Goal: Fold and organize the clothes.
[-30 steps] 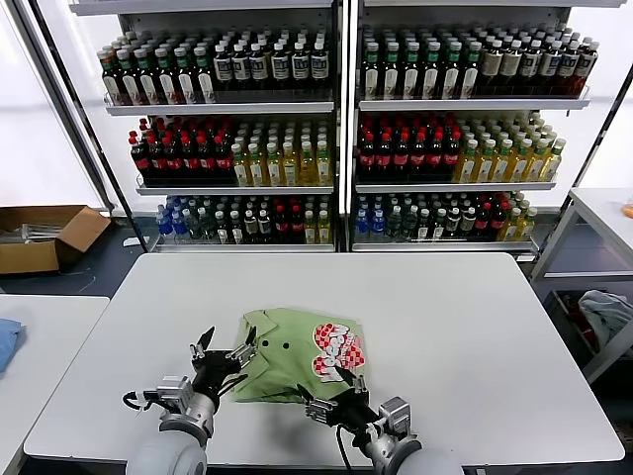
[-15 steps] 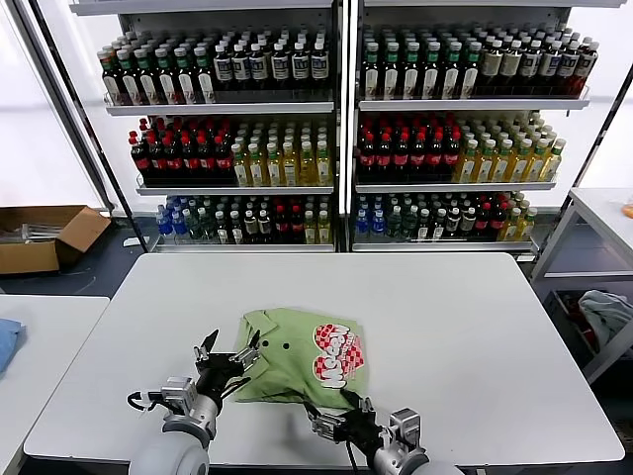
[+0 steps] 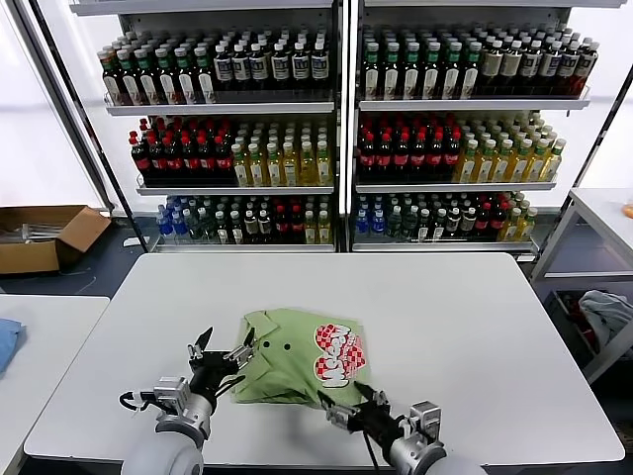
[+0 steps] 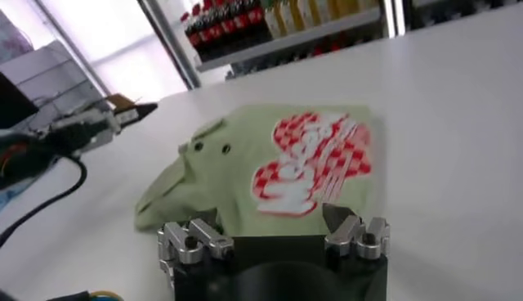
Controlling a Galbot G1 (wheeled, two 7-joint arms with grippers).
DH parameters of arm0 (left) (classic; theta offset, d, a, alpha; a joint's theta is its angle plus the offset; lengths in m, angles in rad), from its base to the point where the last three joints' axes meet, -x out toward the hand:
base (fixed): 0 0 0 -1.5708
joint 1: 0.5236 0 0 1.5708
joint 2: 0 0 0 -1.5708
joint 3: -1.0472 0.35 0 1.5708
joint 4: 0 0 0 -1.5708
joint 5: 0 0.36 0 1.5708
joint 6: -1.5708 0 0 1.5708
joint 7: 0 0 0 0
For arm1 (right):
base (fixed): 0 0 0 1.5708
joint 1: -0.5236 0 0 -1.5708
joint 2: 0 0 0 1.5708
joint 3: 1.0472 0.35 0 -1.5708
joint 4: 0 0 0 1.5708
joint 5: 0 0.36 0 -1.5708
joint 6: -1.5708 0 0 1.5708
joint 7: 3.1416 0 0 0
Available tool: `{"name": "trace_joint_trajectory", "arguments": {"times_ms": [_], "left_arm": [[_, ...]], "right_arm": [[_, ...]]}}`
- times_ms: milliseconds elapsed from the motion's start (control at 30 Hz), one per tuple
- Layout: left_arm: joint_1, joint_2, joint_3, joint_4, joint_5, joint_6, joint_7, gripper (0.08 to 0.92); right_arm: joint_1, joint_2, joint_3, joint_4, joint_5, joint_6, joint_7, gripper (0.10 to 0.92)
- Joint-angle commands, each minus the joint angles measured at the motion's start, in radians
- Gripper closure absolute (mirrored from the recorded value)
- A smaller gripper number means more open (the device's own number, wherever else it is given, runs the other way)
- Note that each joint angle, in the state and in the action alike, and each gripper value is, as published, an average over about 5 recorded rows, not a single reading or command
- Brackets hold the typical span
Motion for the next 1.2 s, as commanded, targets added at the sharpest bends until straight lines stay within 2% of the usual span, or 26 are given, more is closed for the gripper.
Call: {"name": "trace_joint_trajectory", "arguments": {"times_ms": [33, 200, 533, 867, 1200], "left_arm": [[-0.001, -0.008, -0.002, -0.037, 0.0, -0.008, -0.005, 0.177], [-0.005, -0.018, -0.009, -0.039, -0.004, -0.041, -0.014, 0.177], [0.012, -0.062, -0.068, -0.109, -0.037, -0.115, -0.02, 0.177], [0.052, -0.041, -0.161, -0.171, -0.044, -0.13, 0.005, 0.177], [0.054, -0.037, -0.147, -0.163, -0.066, -0.137, -0.021, 0.177]], "right_arm": [[-0.036, -0.003, 0.205, 0.069, -0.335, 0.015, 0.024, 0.203], [-0.03, 0.004, 0.249, 0.008, -0.351, 0.004, 0.101, 0.203], [-0.041, 0.036, 0.316, -0.008, -0.354, -0.03, 0.101, 0.203], [-0.048, 0.038, 0.367, 0.001, -0.363, -0.026, 0.078, 0.203], [-0.07, 0.065, 0.339, 0.007, -0.396, -0.018, 0.076, 0.203]]}}
